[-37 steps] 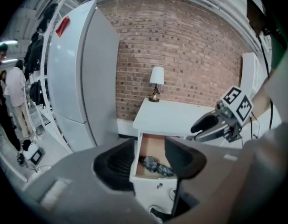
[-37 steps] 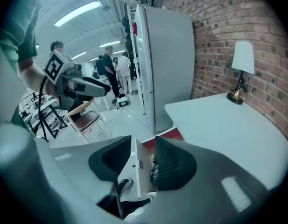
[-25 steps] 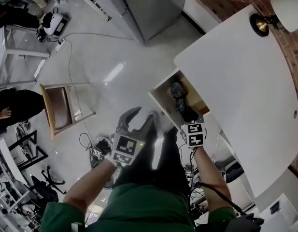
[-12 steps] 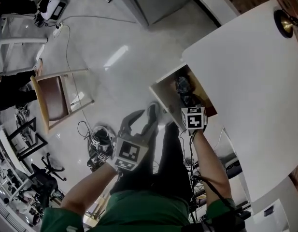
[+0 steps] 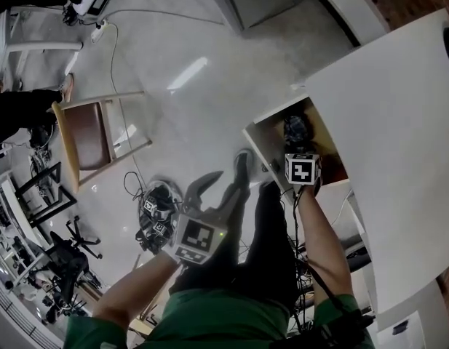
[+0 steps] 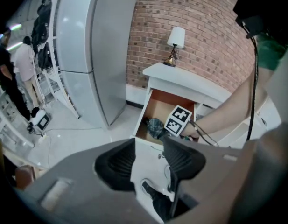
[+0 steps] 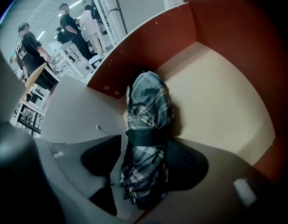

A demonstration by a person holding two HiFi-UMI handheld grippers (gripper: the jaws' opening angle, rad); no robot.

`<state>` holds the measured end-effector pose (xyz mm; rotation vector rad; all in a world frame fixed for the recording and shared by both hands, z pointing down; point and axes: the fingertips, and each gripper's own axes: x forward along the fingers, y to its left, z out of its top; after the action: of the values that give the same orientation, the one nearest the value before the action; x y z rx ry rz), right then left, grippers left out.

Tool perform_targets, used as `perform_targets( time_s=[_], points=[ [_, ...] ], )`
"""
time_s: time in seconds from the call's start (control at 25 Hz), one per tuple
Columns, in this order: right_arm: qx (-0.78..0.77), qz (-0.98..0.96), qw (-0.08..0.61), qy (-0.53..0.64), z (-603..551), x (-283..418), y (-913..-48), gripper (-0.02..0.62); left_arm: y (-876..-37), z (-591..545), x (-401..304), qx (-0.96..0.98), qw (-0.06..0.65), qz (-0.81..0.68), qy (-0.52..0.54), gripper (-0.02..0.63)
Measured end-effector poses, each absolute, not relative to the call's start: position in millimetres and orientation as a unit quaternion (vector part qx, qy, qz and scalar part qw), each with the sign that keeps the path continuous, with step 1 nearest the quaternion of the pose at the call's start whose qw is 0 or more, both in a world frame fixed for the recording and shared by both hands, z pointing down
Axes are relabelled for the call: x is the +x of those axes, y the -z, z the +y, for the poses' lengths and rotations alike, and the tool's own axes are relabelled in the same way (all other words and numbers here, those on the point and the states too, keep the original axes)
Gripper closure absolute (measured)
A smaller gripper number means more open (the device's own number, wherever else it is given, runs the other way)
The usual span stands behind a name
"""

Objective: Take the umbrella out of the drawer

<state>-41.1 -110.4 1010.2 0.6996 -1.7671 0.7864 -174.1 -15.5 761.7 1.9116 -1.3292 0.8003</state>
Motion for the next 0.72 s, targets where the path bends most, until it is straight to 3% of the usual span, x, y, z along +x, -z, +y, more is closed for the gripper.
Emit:
perform_targets(
  time_s=[0.2,0.48,0.72],
  points=[
    [0.293,-0.716,0.545,-0.323,-109,-40,-1021,0.314,-761,-8,-184,0.726,0.335,-0.517,-0.306,0.423],
    [0.268,-0.719,0.54,-0.345,-106,-41,-1018,0.384,-756,-7,-184,0.728,0.332,-0.519,-0.302,0.437],
    [0.254,-0.726,0.55,-0.325,-95,-35,-1005,0.399,-749,-8,-173,0.733,0.327,-0.516,-0.298,0.449]
  ],
)
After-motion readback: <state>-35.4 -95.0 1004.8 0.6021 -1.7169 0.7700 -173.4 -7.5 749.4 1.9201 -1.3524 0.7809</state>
